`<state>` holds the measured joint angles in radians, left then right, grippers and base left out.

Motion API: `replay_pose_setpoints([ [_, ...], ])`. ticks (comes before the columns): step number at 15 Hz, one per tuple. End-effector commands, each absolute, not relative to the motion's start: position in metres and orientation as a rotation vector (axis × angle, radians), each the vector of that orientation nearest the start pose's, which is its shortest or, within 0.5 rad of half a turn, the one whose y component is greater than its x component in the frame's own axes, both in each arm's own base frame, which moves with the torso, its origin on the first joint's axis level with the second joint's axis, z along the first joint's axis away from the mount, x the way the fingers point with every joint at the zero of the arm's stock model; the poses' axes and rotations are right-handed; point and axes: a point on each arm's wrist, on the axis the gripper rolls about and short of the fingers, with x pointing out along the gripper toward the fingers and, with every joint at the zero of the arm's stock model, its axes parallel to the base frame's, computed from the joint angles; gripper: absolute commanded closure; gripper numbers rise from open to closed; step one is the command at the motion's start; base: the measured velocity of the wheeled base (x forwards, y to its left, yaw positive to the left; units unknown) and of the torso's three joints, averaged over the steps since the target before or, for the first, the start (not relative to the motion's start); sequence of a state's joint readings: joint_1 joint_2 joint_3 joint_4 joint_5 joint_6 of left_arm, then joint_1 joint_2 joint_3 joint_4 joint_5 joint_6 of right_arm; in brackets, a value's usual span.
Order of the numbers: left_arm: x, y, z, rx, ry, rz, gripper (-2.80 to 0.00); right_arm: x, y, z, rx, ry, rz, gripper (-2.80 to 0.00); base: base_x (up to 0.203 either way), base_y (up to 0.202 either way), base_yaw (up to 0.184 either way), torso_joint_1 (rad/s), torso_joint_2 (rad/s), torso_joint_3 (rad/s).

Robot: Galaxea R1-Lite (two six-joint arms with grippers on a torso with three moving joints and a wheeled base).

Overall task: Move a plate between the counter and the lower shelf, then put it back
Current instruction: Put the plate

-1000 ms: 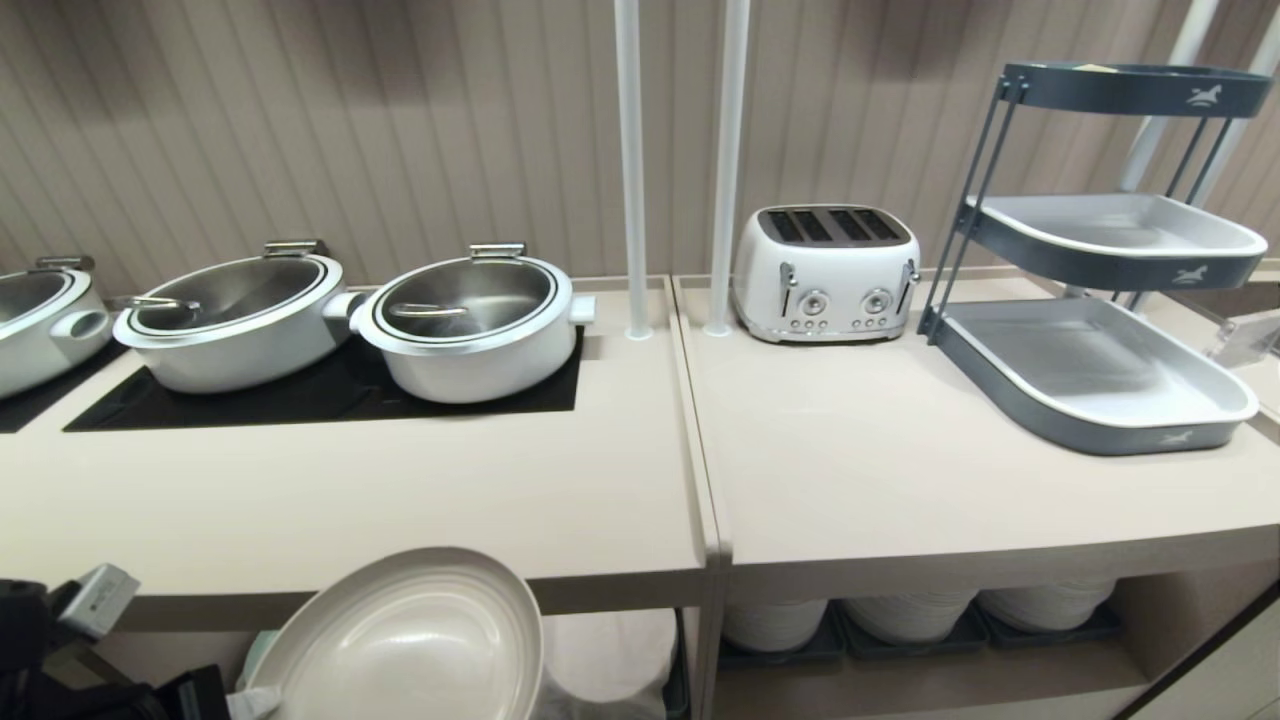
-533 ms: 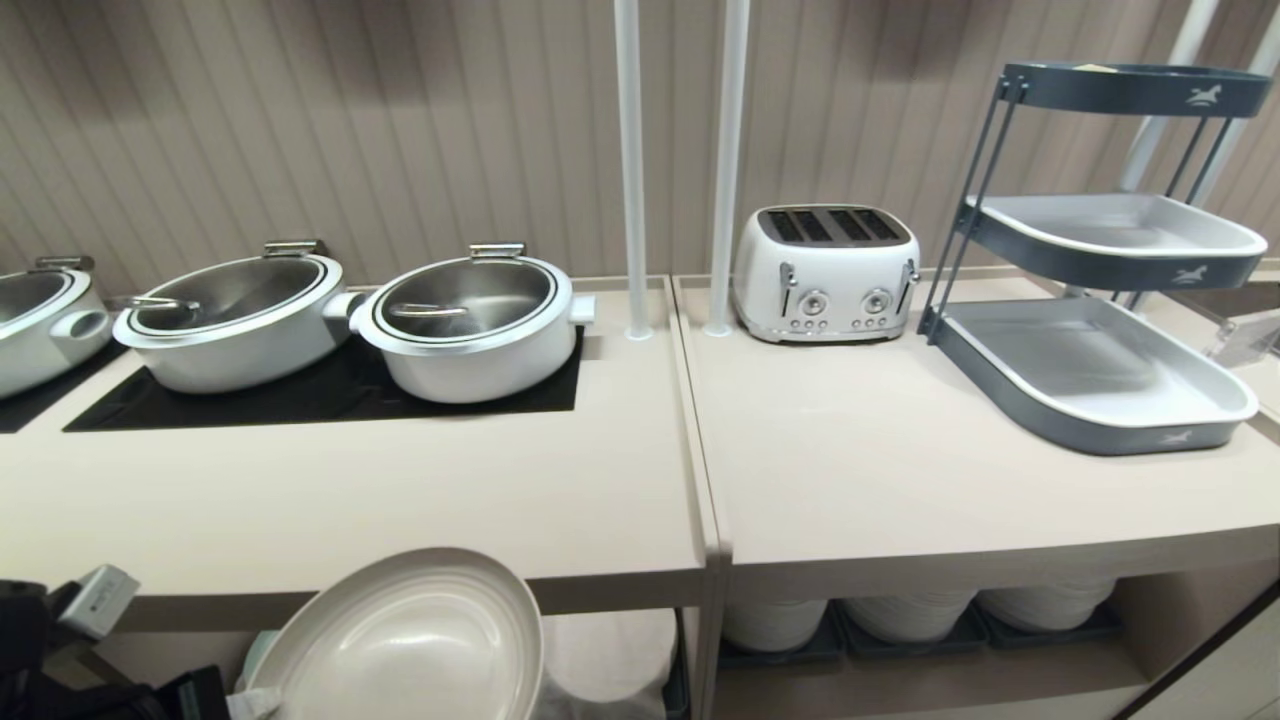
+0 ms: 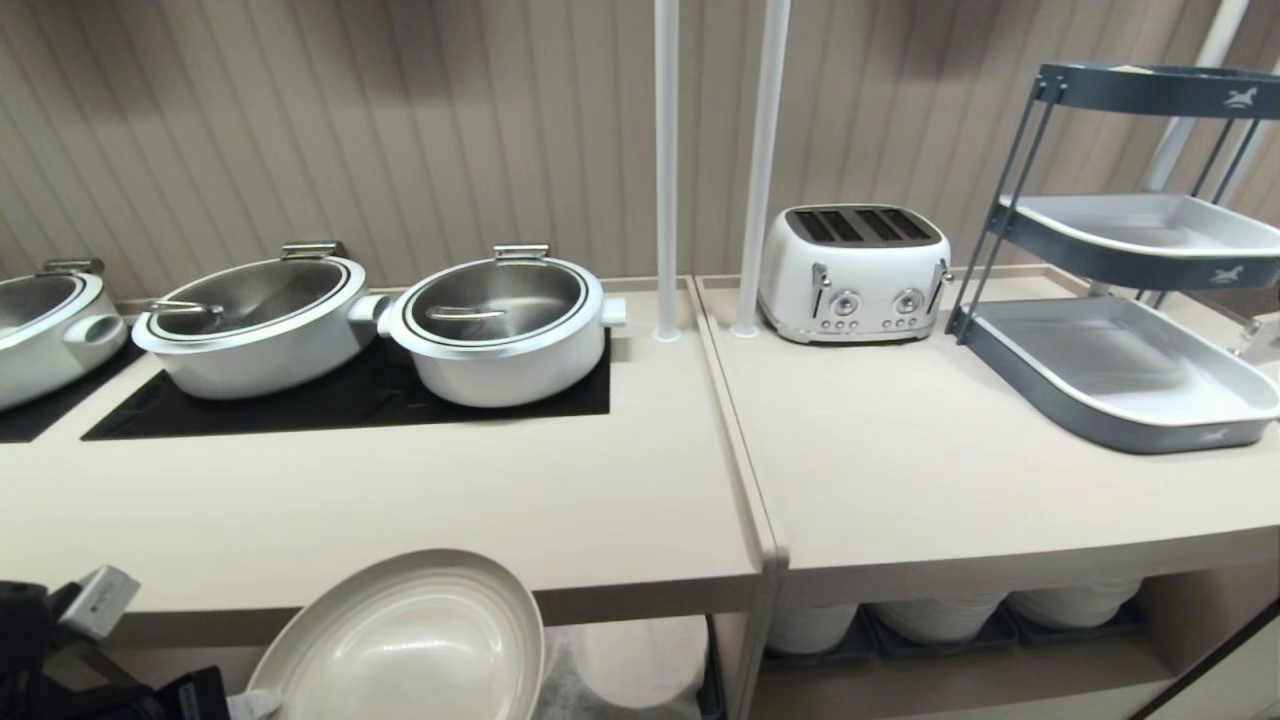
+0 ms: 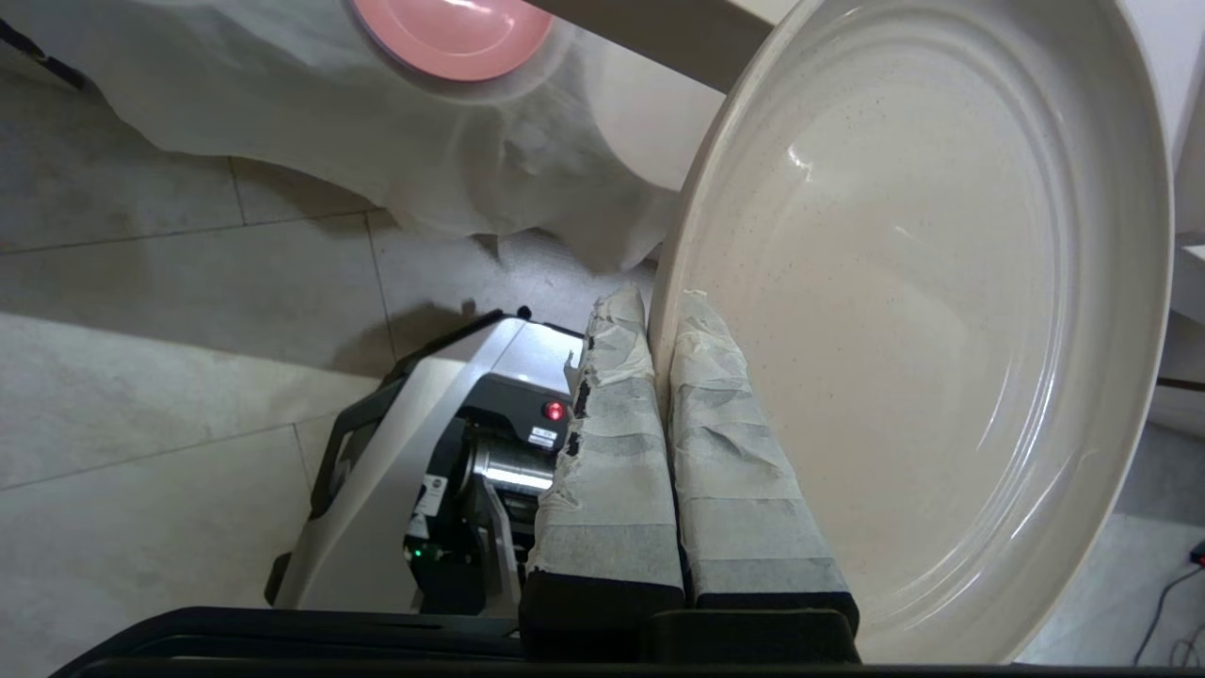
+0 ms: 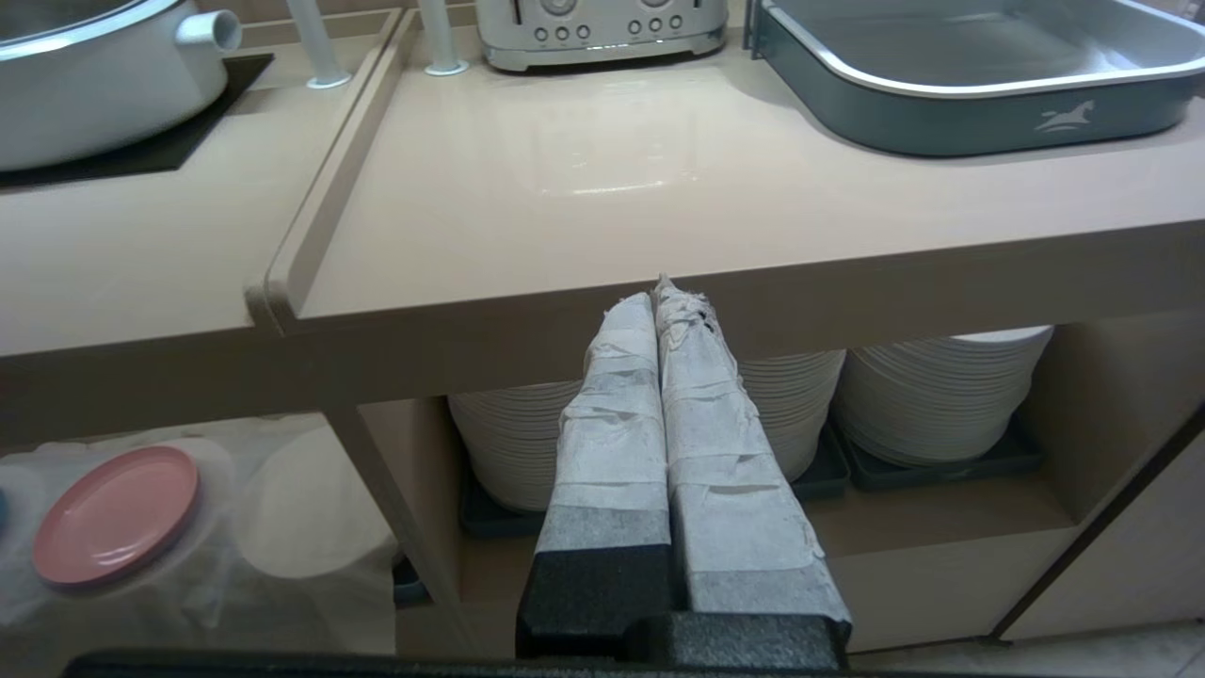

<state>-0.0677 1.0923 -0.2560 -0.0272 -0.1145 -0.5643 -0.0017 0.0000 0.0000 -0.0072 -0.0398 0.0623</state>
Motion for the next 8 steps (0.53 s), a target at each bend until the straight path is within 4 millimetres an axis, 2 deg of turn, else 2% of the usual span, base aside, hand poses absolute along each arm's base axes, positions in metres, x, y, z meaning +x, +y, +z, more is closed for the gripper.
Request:
replay_pose_setpoints([
  [1,0.1052,-0.0097,0.1127,-0.554,0.840,0.063,0.00,-0.0228,-0.0009,0.0763,0.063,-0.009,-0.041,0.00,0.000,0.193,0.000,-0.002,0.01,0.002],
  [8,0.1055,-0.0097,0.1124,-0.553,0.843,0.064,0.00,-0.0228,-0.0009,0.0763,0.063,-0.009,-0.041,0.00,0.000,0.196,-0.001,0.002,0.00,0.003],
])
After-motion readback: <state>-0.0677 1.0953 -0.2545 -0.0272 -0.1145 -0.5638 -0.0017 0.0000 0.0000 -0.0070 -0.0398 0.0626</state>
